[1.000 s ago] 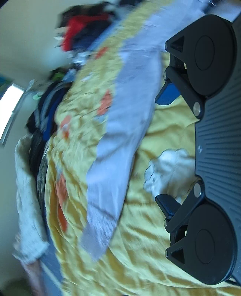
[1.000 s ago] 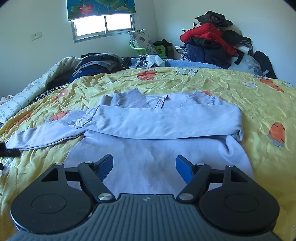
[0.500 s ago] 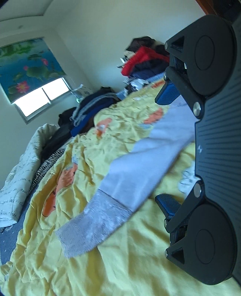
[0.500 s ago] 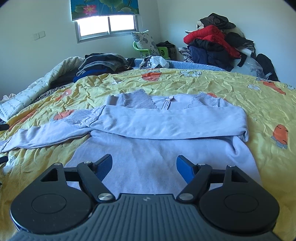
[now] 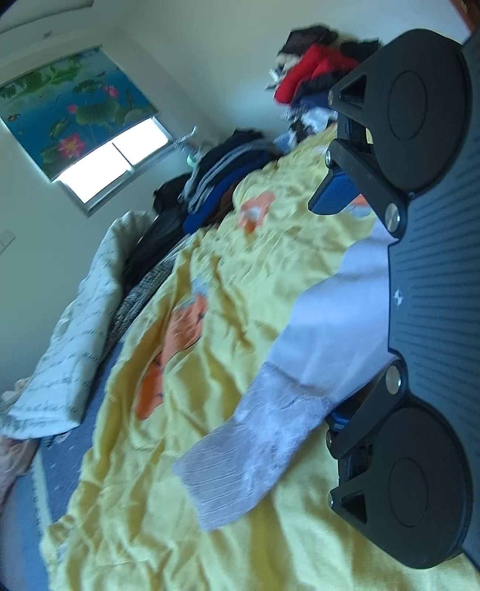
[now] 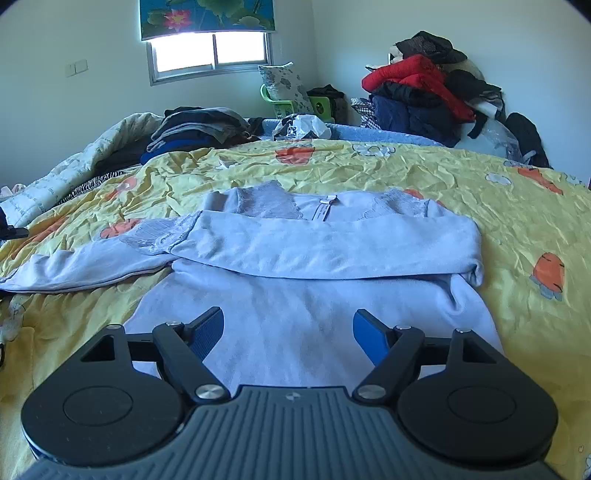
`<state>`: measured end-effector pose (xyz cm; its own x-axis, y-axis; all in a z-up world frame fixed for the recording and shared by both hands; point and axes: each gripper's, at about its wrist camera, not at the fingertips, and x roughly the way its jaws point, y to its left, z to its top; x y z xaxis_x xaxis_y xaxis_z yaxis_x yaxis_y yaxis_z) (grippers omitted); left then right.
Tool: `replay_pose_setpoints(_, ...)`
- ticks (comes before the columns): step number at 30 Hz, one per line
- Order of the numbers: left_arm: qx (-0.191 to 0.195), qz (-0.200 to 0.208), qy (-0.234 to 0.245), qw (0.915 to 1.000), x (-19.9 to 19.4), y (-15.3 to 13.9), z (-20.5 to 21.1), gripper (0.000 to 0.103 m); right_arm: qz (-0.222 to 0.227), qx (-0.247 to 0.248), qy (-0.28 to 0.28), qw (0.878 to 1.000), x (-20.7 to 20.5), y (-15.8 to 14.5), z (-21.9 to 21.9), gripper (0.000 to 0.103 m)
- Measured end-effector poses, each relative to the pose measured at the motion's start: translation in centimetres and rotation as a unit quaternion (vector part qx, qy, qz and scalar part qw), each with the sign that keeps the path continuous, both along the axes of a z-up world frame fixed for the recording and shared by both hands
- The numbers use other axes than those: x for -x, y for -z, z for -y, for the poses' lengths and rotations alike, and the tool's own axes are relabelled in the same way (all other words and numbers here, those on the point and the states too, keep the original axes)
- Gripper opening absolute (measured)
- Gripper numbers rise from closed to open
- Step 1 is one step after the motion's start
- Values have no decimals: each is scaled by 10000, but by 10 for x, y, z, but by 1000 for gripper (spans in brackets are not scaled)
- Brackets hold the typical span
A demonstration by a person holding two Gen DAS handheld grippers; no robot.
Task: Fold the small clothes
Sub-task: 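Lower the left tool onto the lace-trimmed sleeve cuff and close it, then carry the held sleeve across the shirt body and open the left tool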
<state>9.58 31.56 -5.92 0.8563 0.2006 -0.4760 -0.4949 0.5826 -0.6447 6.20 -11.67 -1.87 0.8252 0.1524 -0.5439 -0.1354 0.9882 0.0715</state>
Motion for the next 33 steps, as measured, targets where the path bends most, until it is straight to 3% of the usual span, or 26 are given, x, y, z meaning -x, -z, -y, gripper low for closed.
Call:
replay_pose_setpoints(1, -128, -108, -70, 9998, -3, -1, 2, 90, -6, -10, 13, 10000, 0, 0, 1, 80)
replay_pose_setpoints(3, -389, -404, -192, 9982, -9, -3, 4, 59, -12, -30, 41, 10000, 1, 0, 3, 80)
replay_pose_setpoints(5, -457, -606, -251, 9968, -13, -2, 3, 39, 6, -34, 53, 10000, 2, 0, 4, 80)
replay_pose_setpoints(7, -422, -590, -232, 9971, -13, 0, 0, 29, 14, -38, 72, 10000, 3, 0, 6, 80)
replay_pose_setpoints(9, -502, -621, -121, 9967, -14, 1, 0, 9, 10, -63, 91, 9999, 4, 0, 9, 80)
replay_pose_setpoints(14, -1171, -691, -3, 9907, -13, -5, 14, 4, -53, -169, 121, 9998, 4, 4, 14, 80)
replay_pose_setpoints(17, -1947, -593, 128, 9790, -12, -18, 36, 4, -9, -134, 123, 9998, 6, 3, 15, 80)
replay_pose_setpoints(21, -2631, -418, 399, 9630, -12, -37, 66, 4, 38, -103, 200, 9997, 6, 2, 21, 80)
replay_pose_setpoints(28, -3238, -363, 859, 9415, -26, -52, 116, 4, 20, -224, 358, 9991, 9, 4, 34, 80)
replay_pose_setpoints(33, -3436, -497, 1231, 9297, -41, -56, 148, 4, 33, -276, 418, 9987, 10, 5, 40, 80)
